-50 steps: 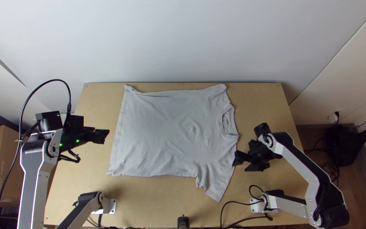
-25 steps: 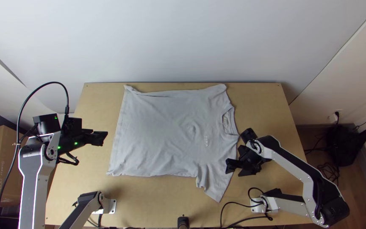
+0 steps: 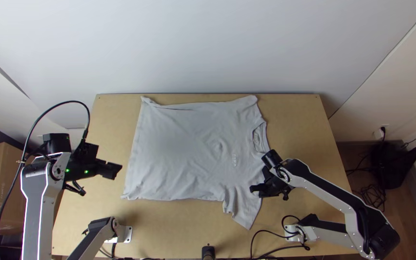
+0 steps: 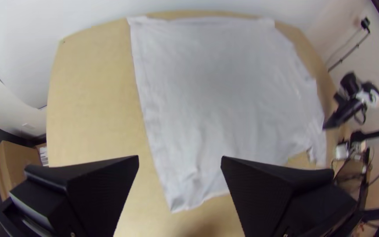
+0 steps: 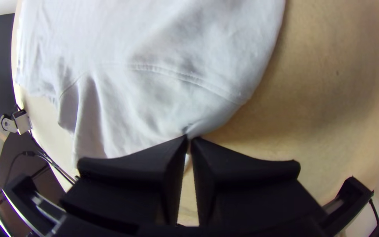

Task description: Fold the t-shirt

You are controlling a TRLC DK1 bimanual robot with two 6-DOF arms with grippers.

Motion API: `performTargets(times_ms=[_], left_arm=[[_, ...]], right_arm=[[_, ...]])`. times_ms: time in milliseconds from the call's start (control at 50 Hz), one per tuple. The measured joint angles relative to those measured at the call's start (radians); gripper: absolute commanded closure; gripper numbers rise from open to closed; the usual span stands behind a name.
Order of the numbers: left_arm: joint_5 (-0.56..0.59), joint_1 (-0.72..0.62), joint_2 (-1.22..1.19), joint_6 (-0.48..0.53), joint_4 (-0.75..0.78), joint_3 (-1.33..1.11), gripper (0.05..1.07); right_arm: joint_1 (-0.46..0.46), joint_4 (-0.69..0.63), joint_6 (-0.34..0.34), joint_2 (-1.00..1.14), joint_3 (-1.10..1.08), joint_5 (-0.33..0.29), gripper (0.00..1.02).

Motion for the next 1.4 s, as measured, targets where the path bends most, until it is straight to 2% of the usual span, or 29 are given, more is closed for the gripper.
performTargets(times_ms=[100, 200, 420, 600, 700, 860, 980, 1020, 1160, 1320, 1400], left_arm=[[-0.105, 0.026, -0.002, 0.171, -0.068, -0.053, 0.17], [-0.200, 0.031, 0.008, 0.283, -0.090, -0.130, 0.17], [-0.230, 0.039, 0.030, 0.453, -0.134, -0.232, 0.17], [-0.240, -0.022, 0.032, 0.484, -0.078, -0.330, 0.17], [-0.240, -0.073, 0.034, 0.484, 0.011, -0.370, 0.18], [-0.243, -0.100, 0.096, 0.480, 0.111, -0.432, 0.26], [-0.244, -0.101, 0.177, 0.469, 0.160, -0.441, 0.26], [-0.244, -0.101, 0.194, 0.465, 0.173, -0.440, 0.39], [-0.226, -0.109, 0.224, 0.459, 0.209, -0.440, 1.05], [-0.182, -0.124, 0.224, 0.478, 0.220, -0.440, 1.04], [-0.166, -0.105, 0.224, 0.476, 0.216, -0.429, 1.04]], right_arm=[[0.000, 0.000, 0.000, -0.038, -0.002, 0.003, 1.00], [-0.001, -0.005, 0.001, -0.083, -0.001, 0.002, 1.00], [-0.001, -0.035, 0.019, -0.117, 0.005, 0.002, 1.00], [-0.001, -0.052, 0.023, -0.137, 0.008, 0.003, 1.00], [-0.001, -0.058, 0.032, -0.145, 0.008, 0.003, 1.00], [-0.001, -0.060, 0.046, -0.158, 0.010, 0.003, 1.00], [-0.002, -0.072, 0.047, -0.175, 0.023, 0.003, 1.00], [-0.003, -0.077, 0.049, -0.182, 0.027, 0.002, 1.00], [-0.010, -0.095, 0.053, -0.203, 0.035, 0.003, 1.00], [-0.069, -0.105, 0.054, -0.227, 0.061, 0.002, 0.99], [-0.128, -0.107, 0.053, -0.244, 0.074, 0.002, 0.88]])
